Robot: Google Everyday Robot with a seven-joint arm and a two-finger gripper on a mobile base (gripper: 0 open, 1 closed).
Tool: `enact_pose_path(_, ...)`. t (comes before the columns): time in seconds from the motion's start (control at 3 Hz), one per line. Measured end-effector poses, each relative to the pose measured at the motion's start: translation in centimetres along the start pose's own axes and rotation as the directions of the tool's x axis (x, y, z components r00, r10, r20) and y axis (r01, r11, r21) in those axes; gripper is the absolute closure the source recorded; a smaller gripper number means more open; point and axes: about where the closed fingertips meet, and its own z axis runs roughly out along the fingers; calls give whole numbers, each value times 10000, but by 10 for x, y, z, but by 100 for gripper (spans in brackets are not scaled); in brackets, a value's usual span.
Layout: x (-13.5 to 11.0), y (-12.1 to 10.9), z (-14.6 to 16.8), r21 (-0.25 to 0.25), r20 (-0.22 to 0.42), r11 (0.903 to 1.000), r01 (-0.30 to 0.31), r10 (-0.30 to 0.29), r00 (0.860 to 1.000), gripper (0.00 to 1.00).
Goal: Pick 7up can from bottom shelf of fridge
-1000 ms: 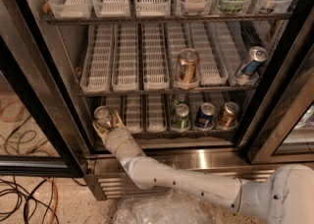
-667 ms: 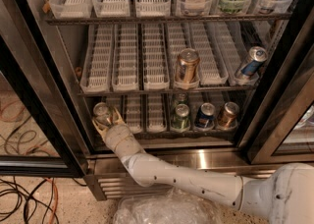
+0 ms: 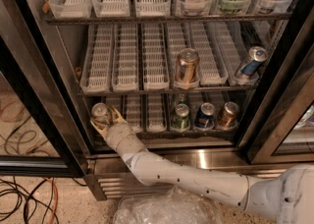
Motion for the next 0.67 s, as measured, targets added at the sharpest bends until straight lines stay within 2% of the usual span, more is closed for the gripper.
enact_pose_path(0.67, -12, 7, -19, -448, -84, 9989, 114, -118, 9999, 100)
